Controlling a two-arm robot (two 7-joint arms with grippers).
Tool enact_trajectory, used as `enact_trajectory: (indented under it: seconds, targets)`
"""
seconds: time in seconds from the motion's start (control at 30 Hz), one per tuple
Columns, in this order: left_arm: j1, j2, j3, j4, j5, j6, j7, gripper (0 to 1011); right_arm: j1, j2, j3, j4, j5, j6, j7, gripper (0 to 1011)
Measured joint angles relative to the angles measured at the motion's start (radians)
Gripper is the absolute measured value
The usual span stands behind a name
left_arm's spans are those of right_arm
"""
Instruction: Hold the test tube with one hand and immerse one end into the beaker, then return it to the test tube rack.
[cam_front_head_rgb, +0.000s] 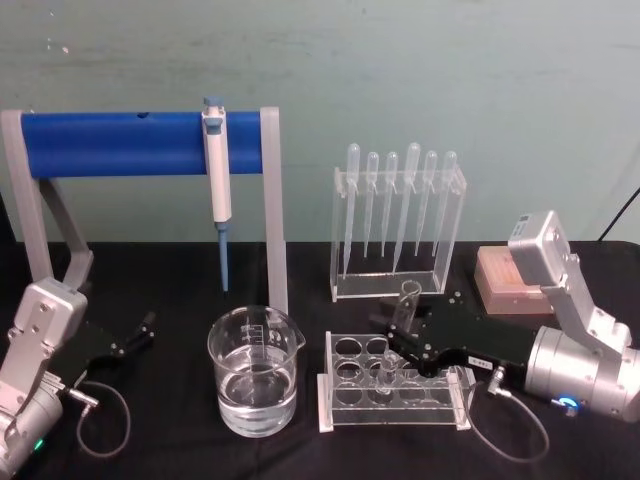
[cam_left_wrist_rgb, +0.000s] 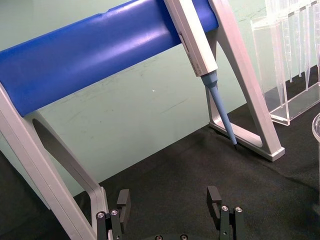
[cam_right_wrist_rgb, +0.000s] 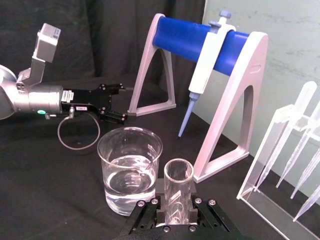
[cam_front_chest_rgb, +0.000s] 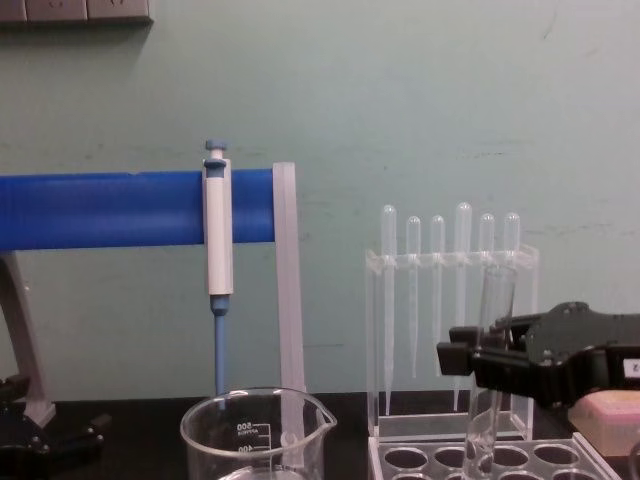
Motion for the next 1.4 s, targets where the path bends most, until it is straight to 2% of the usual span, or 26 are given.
enact_trajectory:
  seconds: [0.63, 1.1, 1.17, 1.23, 1.27, 1.3, 1.4]
  targets:
    - [0.000, 0.000, 0.000, 0.000, 0.000, 0.000, 0.000, 1000, 0.016, -0.038, -0.014, 0.084, -0.021, -0.025, 0.021, 226]
    - [0.000, 0.000, 0.000, 0.000, 0.000, 0.000, 0.000, 1000, 0.015, -0.040, -0.015, 0.087, -0.024, -0.026, 0.021, 226]
    - [0.000, 0.000, 0.000, 0.000, 0.000, 0.000, 0.000, 1000, 0.015, -0.040, -0.015, 0.087, -0.024, -0.026, 0.021, 252]
    - [0.000, 0.000, 0.000, 0.000, 0.000, 0.000, 0.000, 1000, 0.015, -0.039, -0.015, 0.087, -0.023, -0.025, 0.021, 305]
    - [0.000, 0.000, 0.000, 0.000, 0.000, 0.000, 0.000, 1000, 0.015, -0.039, -0.015, 0.087, -0.023, -0.025, 0.021, 365]
    - [0.000, 0.000, 0.000, 0.000, 0.000, 0.000, 0.000, 1000, 0.015, -0.039, -0.015, 0.087, -0.023, -0.025, 0.021, 365]
    - [0.000, 0.000, 0.000, 0.000, 0.000, 0.000, 0.000, 1000, 0.015, -0.039, -0.015, 0.086, -0.023, -0.025, 0.021, 456]
